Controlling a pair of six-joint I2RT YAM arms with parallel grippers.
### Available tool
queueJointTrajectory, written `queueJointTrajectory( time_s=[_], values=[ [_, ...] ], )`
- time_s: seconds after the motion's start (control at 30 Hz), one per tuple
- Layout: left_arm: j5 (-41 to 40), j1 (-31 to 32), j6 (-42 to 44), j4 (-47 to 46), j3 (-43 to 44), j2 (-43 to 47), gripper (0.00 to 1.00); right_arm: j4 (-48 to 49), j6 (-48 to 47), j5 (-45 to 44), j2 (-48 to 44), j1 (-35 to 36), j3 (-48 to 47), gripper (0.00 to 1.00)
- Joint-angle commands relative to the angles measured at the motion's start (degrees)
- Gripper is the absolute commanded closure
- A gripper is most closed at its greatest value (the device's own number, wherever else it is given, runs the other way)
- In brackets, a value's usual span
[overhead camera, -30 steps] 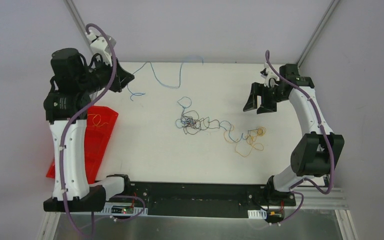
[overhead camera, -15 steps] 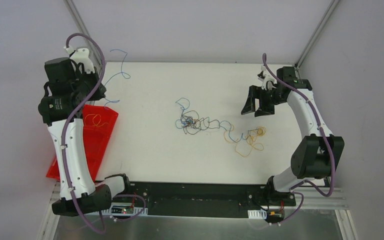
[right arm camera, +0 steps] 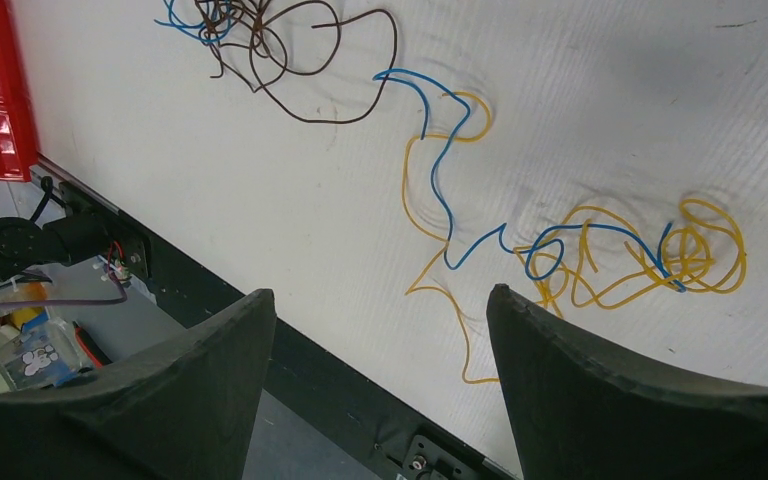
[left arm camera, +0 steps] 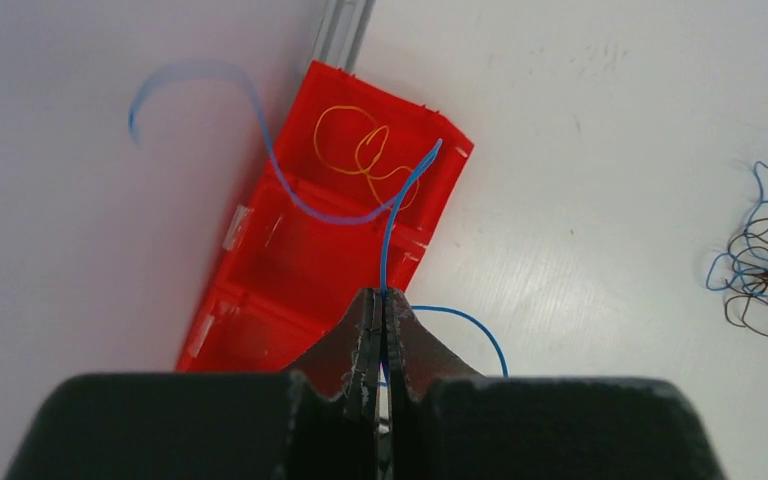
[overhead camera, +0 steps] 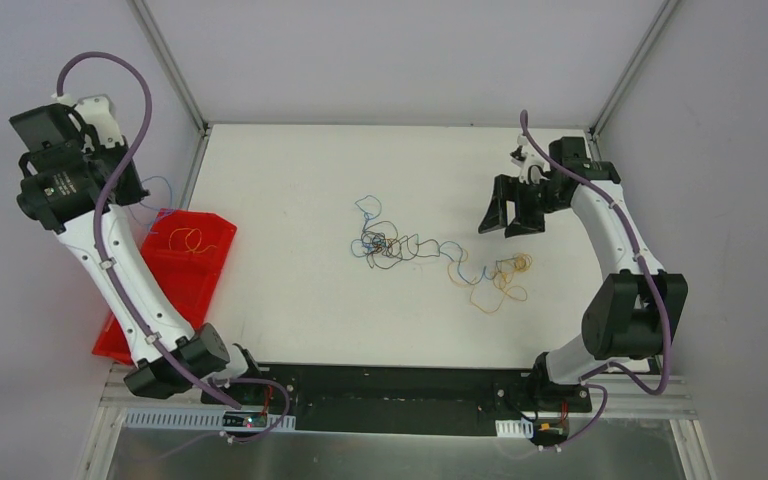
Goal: Untangle the cables
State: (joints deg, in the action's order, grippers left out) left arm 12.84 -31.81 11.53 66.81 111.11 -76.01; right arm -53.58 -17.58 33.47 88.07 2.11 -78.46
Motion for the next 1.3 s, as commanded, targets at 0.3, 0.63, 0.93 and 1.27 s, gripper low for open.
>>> queueJointTrajectory(
  time_s=[0.3,0.63,0.93,1.27],
  values=[
    [4.3,-16.9,12.1,5.9,1.3,-1.9,1.00,-1.0,0.1,2.1,-0.5,1.5,-1.4,0.19],
    [5.6,-23.7,18.8,5.9,-5.3,1.1,1.00,-0.9,0.3,1.8,-0.4,2.1,-0.7,0.19],
    [6.9,-32.2,25.0,7.1,-4.9,0.1,1.00,-0.9,0.4,1.6,-0.1,2.7,-0.8,0.19],
    [12.0,-42.2,31.7,10.8,-2.0,0.4,1.00,-0.8,0.5,1.6,-0.4,3.3,-0.5,0.19]
  ],
)
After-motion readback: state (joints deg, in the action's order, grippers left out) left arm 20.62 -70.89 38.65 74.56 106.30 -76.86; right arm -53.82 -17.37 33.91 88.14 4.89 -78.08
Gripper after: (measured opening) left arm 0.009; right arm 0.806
